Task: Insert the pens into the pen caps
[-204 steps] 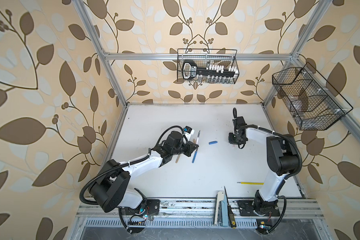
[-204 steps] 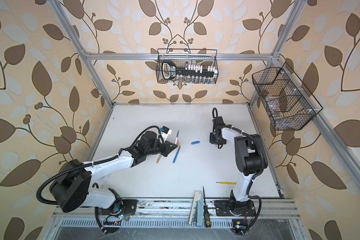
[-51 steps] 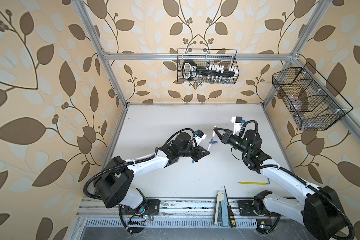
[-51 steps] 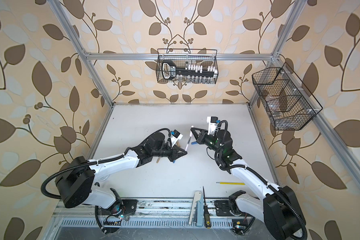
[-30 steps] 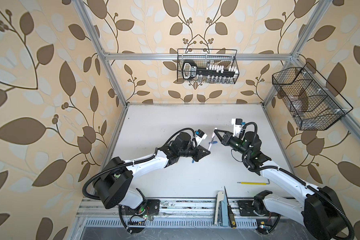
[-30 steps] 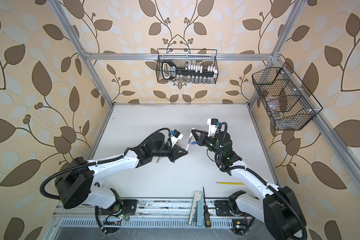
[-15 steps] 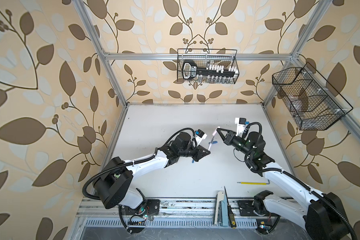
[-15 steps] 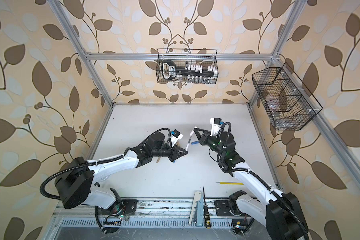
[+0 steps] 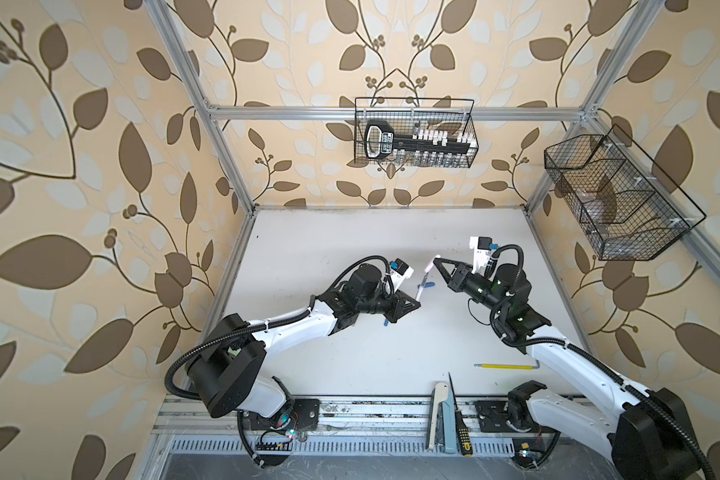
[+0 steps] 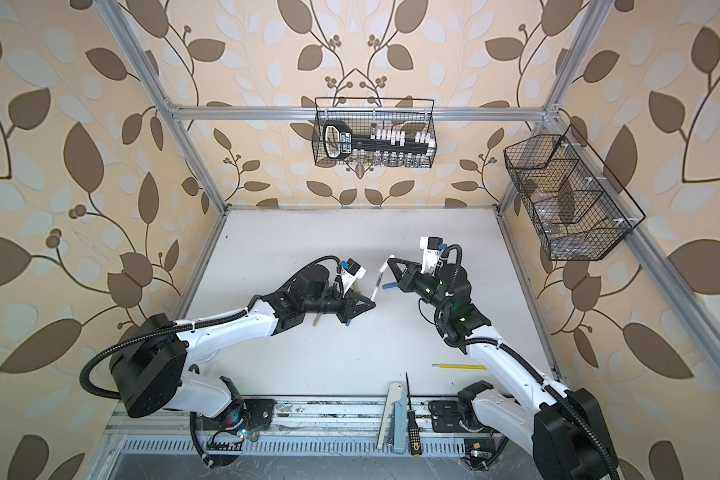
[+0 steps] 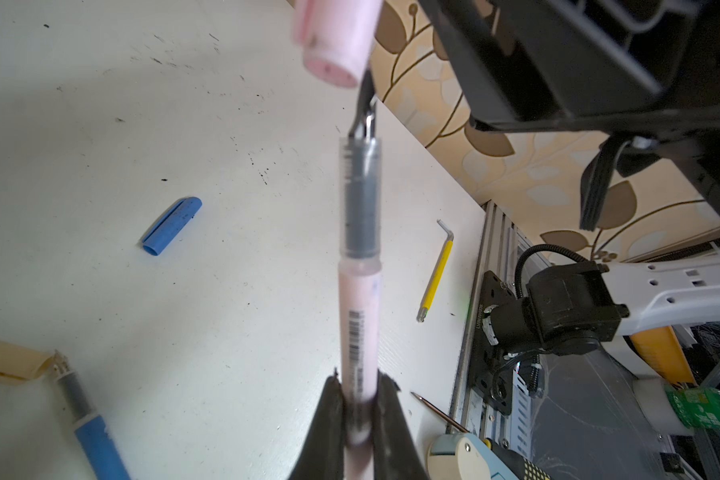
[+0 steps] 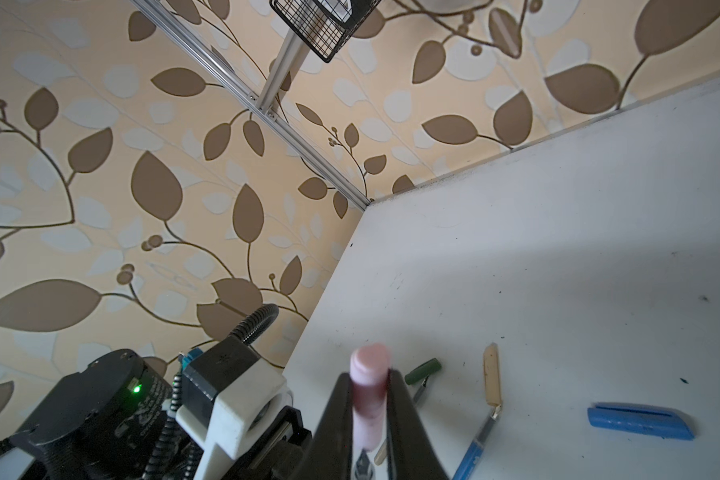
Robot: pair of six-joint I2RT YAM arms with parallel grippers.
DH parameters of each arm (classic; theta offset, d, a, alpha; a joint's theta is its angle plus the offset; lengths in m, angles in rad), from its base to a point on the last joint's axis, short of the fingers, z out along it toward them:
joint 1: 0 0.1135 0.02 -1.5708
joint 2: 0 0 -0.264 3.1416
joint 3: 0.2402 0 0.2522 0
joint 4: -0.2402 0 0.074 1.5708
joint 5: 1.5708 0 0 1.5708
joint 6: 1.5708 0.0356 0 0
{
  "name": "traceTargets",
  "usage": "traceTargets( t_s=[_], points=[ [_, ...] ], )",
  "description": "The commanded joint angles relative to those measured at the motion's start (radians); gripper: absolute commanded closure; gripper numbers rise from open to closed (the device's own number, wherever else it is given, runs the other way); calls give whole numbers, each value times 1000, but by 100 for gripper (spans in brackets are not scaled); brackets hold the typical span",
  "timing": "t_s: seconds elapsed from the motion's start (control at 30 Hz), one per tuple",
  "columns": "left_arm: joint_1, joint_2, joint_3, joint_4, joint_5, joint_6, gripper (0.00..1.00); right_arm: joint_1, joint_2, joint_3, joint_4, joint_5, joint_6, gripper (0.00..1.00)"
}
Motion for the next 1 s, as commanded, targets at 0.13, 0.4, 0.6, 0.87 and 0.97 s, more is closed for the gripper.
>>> traceTargets(
  t_s=[0.13, 0.4, 0.6, 0.87, 0.97],
  points=[
    [-11, -40, -6, 17, 6, 8, 100, -34, -36, 144, -339, 112, -128, 84],
    [-10, -49, -8, 1, 1, 17, 100, -88, 59, 202, -613, 171, -184, 83],
    [-11, -48, -8, -10, -3, 23, 100, -106, 181, 215, -724, 167, -220, 83],
    [-11, -38, -5, -11, 0, 26, 100, -115, 327, 254, -824, 211, -283, 84],
    [-11, -34, -3, -13, 2, 25, 100, -125, 373, 267, -834, 216, -302, 83]
  ],
)
